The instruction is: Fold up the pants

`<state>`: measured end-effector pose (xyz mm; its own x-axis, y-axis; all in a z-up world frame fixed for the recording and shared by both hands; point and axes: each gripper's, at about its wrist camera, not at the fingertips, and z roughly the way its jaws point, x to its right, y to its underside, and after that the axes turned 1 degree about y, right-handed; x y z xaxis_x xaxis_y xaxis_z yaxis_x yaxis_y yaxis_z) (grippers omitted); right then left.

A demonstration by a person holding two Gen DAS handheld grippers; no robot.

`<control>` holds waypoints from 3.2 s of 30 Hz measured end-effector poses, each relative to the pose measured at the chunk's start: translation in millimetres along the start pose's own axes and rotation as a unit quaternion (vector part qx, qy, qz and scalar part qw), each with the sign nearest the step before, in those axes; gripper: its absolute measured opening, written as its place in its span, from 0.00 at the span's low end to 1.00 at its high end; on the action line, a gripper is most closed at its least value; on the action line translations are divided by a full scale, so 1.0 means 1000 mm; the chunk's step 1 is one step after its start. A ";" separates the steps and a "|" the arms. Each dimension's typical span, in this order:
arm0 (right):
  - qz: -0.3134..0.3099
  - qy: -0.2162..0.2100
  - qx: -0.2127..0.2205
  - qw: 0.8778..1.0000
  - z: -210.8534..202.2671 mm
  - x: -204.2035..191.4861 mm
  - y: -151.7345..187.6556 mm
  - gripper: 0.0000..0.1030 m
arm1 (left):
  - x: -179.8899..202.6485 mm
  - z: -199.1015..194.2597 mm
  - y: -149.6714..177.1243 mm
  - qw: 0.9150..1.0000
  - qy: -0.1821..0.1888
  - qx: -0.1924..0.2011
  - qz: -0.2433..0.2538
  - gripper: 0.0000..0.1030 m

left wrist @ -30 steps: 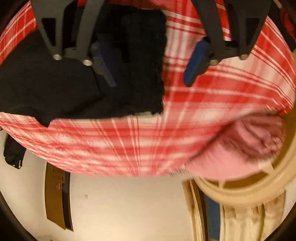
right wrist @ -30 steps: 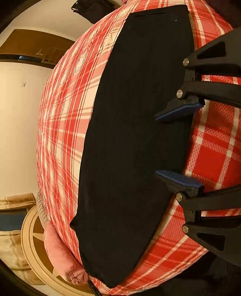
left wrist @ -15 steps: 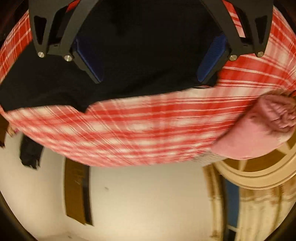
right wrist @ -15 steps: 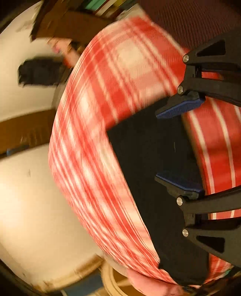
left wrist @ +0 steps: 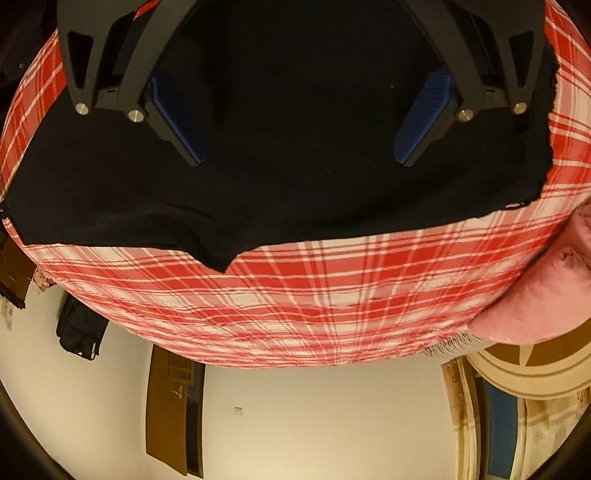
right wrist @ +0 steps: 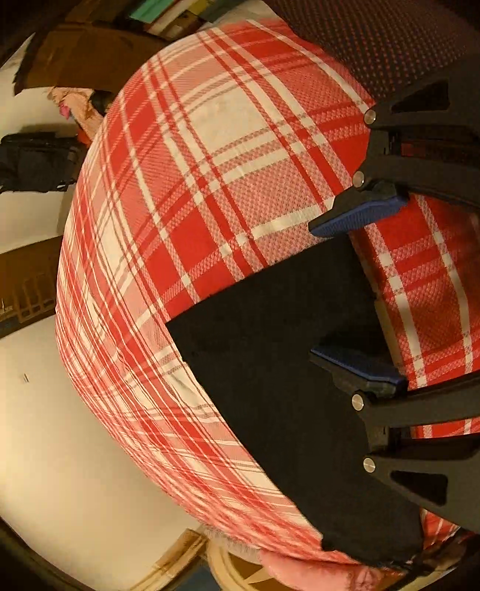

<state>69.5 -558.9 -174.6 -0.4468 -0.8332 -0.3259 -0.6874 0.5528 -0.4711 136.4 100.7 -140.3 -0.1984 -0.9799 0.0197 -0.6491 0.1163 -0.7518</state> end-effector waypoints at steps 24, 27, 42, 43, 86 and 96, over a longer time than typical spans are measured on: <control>-0.281 -0.029 0.101 0.954 -0.056 -0.213 0.056 0.09 | 0.070 -0.011 -0.024 0.986 0.164 -0.028 -0.008 1.00; -0.286 -0.023 0.090 0.954 -0.039 -0.220 0.060 0.09 | 0.086 -0.007 -0.026 0.982 0.184 -0.035 -0.007 1.00; 0.034 0.030 0.064 0.997 -0.047 0.007 -0.001 0.71 | 0.093 -0.001 -0.014 0.981 0.187 -0.052 0.007 1.00; 0.044 0.013 0.054 0.997 -0.046 0.011 0.003 0.71 | 0.092 -0.001 -0.013 0.981 0.188 -0.055 0.003 1.00; -0.424 -0.089 0.002 0.901 0.000 -0.276 0.143 0.61 | 0.161 0.020 -0.029 0.932 0.347 -0.088 -0.046 1.00; -0.281 -0.161 0.090 0.942 -0.034 -0.196 0.099 0.62 | 0.237 0.061 -0.036 0.904 0.401 -0.143 -0.025 0.99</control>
<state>69.5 -341.2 -129.4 0.1767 -0.9634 -0.2015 -0.6418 0.0424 -0.7657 157.6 -145.4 -148.5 -0.5576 -0.5651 0.6080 -0.8130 0.2240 -0.5375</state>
